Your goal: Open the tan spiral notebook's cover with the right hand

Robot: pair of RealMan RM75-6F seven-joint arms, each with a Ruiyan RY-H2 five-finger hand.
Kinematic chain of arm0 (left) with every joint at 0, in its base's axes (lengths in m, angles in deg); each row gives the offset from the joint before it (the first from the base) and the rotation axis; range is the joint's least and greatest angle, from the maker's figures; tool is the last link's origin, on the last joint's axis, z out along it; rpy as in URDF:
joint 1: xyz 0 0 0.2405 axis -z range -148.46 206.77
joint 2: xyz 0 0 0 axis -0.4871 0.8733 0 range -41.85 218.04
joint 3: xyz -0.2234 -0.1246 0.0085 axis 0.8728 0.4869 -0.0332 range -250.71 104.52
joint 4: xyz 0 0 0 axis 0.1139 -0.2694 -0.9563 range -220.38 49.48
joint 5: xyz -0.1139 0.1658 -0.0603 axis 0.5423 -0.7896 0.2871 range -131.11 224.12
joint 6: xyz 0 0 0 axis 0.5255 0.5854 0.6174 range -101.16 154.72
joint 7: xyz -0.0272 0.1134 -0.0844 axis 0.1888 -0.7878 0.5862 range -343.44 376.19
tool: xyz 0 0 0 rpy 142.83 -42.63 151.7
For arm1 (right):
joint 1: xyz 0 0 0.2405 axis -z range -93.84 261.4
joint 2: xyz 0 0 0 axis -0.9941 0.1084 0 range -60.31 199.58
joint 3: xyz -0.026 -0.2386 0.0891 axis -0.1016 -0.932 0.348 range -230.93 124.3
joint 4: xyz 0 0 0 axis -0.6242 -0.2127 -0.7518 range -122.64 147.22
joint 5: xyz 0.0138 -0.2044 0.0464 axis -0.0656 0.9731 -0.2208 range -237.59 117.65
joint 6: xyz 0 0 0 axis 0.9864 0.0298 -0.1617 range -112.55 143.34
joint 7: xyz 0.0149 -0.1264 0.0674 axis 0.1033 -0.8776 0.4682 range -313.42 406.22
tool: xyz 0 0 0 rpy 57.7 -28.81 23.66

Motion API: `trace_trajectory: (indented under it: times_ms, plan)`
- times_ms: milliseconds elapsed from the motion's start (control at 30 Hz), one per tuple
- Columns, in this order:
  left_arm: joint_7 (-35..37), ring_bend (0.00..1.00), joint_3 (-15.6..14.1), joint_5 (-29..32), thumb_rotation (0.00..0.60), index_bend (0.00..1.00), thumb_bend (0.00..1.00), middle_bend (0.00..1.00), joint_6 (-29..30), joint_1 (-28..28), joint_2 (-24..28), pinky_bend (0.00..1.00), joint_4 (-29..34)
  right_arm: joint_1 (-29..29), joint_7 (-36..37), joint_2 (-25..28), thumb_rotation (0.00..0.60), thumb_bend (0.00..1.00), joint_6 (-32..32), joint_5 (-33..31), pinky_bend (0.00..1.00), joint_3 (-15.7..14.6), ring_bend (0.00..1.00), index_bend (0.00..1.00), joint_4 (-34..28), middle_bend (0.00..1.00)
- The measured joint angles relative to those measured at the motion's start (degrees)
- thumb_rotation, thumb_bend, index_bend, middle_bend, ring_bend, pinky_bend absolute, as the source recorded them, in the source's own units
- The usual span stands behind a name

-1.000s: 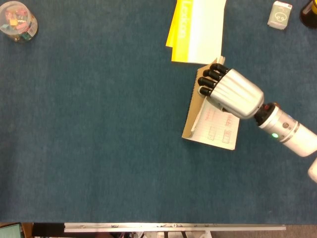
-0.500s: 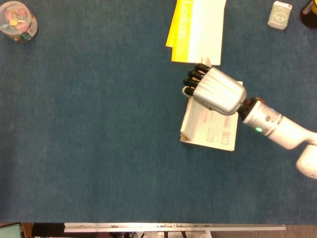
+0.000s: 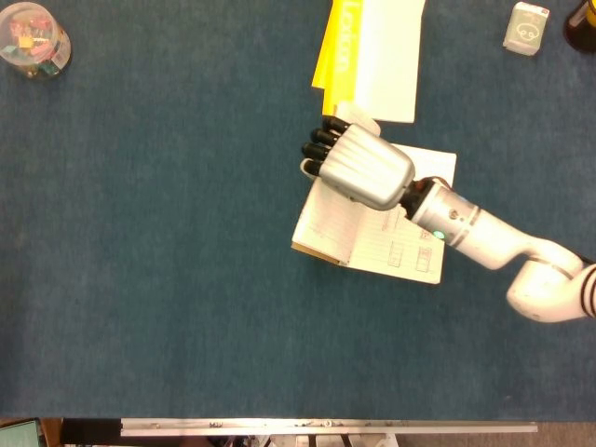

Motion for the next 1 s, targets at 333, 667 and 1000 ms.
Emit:
trace_trajectory:
  times_ms: [333, 667, 1000]
  plan:
    - [0.50, 0.15, -0.11, 0.05, 0.600, 0.28, 0.51, 0.25, -0.10, -0.16, 0.15, 0.17, -0.09, -3.04, 1.98, -7.33, 0.600, 0.41, 1.07, -1.16, 0.23, 0.69, 0.22, 0.42, 9.36, 0.32]
    - [1.05, 0.15, -0.28, -0.26, 0.600, 0.28, 0.51, 0.25, -0.18, -0.22, 0.44, 0.17, 0.21, -4.78, 2.75, -12.36, 0.600, 0.36, 2.15, -3.28, 0.12, 1.39, 0.12, 0.21, 15.79, 0.19]
    - [1.69, 0.15, -0.31, -0.04, 0.600, 0.28, 0.51, 0.25, 0.15, -0.55, 1.04, 0.17, 0.53, -5.32, 3.00, -13.94, 0.600, 0.32, 1.72, -3.88, 0.12, 0.78, 0.10, 0.18, 18.30, 0.17]
